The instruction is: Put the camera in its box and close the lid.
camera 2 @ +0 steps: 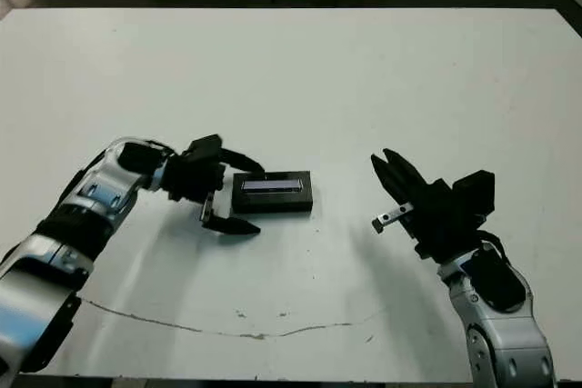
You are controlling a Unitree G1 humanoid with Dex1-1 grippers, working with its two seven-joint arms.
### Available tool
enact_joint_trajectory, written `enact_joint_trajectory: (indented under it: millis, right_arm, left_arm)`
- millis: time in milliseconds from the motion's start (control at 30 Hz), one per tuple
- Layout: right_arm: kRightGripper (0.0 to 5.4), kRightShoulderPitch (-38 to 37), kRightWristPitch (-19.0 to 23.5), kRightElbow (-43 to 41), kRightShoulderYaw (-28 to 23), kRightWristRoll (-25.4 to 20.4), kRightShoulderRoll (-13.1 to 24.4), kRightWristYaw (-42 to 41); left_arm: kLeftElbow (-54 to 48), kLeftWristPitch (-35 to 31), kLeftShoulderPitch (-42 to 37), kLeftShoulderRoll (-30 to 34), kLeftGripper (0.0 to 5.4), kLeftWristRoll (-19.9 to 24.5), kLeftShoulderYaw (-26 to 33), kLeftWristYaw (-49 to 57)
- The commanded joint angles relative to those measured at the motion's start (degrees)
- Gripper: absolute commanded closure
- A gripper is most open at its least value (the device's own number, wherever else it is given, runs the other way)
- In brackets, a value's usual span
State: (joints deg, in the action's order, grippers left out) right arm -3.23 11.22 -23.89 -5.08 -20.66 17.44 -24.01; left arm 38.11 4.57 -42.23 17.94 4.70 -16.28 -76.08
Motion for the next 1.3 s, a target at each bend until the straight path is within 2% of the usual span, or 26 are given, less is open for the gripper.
enact_joint_trajectory:
  millis: [33,167,367,500,600,733,800,900,1033,1167,1300]
  right_arm:
    - [5.4,-0.74,0.17,0.97,-0.08,-0.26,0.19,-0.56]
    - [5.4,-0.74,-0.62,1.08,-0.14,-0.69,-0.14,-1.13]
    - [5.4,-1.16,1.78,-1.3,-0.22,-1.93,-0.03,-0.09]
    - [5.4,-1.15,0.19,-0.3,-0.08,-1.21,0.12,-0.6]
    - [5.4,-1.32,1.22,-1.3,-0.04,-1.3,0.17,0.06]
    - [5.4,-1.39,1.99,-1.83,-0.02,-1.51,0.24,0.29]
    - [5.4,-1.39,1.83,-1.95,0.03,-1.26,0.23,0.34]
    - [5.4,-1.3,1.8,-1.52,-0.07,-1.68,-0.01,0.26]
    - [5.4,-1.07,0.52,-0.01,-0.09,-1.19,0.01,-0.21]
    - [5.4,-1.04,-0.13,-0.09,0.16,-0.23,0.03,-0.14]
    - [5.4,-1.02,0.44,-0.45,0.25,-0.26,0.09,0.12]
  left_arm:
    - [-1.99,-1.89,1.97,0.64,0.01,1.59,1.46,-0.2]
    - [-3.98,-2.59,2.88,0.65,0.01,1.96,1.94,1.2]
    - [-8.05,-2.35,5.15,-0.07,0.01,3.0,2.61,4.45]
    - [-10.79,-3.14,6.29,-0.14,0.01,3.79,2.89,5.73]
    - [-10.97,-2.69,6.51,0.09,0.01,5.06,3.33,4.93]
    - [-11.53,-3.6,7.47,-0.51,0.01,8.62,5.41,4.59]
    - [-14.8,-7.48,10.06,-2.14,0.01,11.37,8.36,9.88]
    - [-23.62,-10.75,15.95,-6.01,0.4,12.13,12.7,24.56]
    - [-36.76,-12.84,22.48,-9.18,1.35,6.63,13.09,41.51]
    - [-46.89,-17.8,27.45,-10.67,2.35,2.66,9.87,50.07]
    - [-49.57,-21.7,29.21,-12.01,3.34,1.52,6.49,53.46]
